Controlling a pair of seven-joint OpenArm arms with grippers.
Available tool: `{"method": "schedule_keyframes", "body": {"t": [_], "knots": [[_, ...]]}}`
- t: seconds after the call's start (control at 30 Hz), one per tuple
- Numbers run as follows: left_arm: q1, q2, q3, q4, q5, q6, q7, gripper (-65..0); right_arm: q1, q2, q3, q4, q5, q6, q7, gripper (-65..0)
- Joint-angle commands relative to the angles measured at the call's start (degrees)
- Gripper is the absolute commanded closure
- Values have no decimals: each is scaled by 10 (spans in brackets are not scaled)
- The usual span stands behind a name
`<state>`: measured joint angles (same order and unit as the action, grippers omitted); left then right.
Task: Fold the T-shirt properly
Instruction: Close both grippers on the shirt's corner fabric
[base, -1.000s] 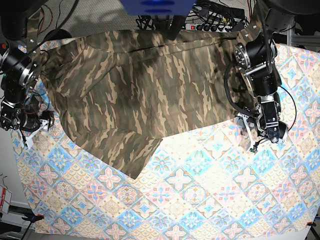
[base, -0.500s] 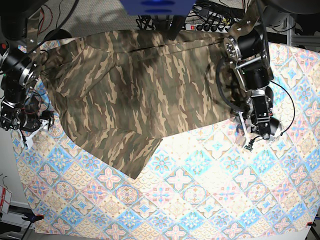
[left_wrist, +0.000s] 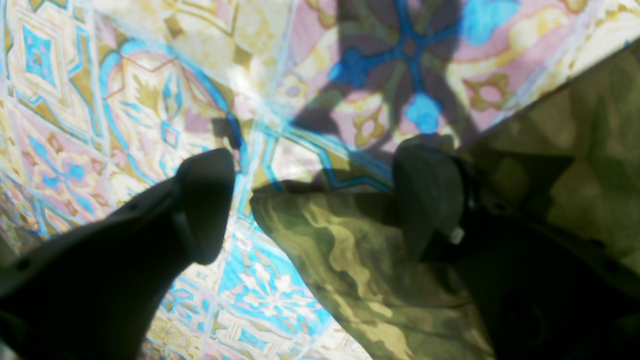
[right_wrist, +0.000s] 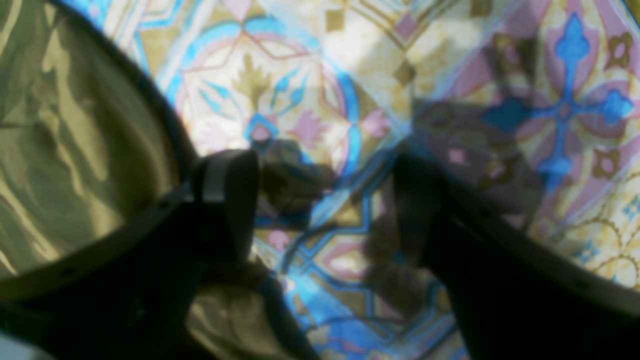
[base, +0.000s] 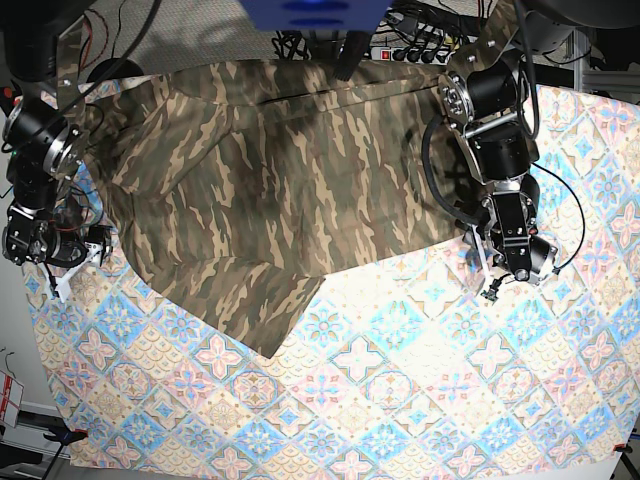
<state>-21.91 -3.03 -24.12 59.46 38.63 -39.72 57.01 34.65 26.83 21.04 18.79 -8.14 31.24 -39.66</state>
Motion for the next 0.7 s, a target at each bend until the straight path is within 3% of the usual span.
{"method": "schedule_keyframes", "body": {"t": [0.0, 0.47, 0.67], "knots": [[-11, -1, 1, 5, -3, -3, 2, -493, 13, 2, 0, 8, 11, 11, 0, -412], [-11, -1, 1, 6, -1, -3, 2, -493, 9, -9, -1, 97, 10, 11, -6, -412], [-6, 10, 1, 86, 1, -3, 6, -493, 9, -18, -1, 109, 10, 11, -6, -412]]}}
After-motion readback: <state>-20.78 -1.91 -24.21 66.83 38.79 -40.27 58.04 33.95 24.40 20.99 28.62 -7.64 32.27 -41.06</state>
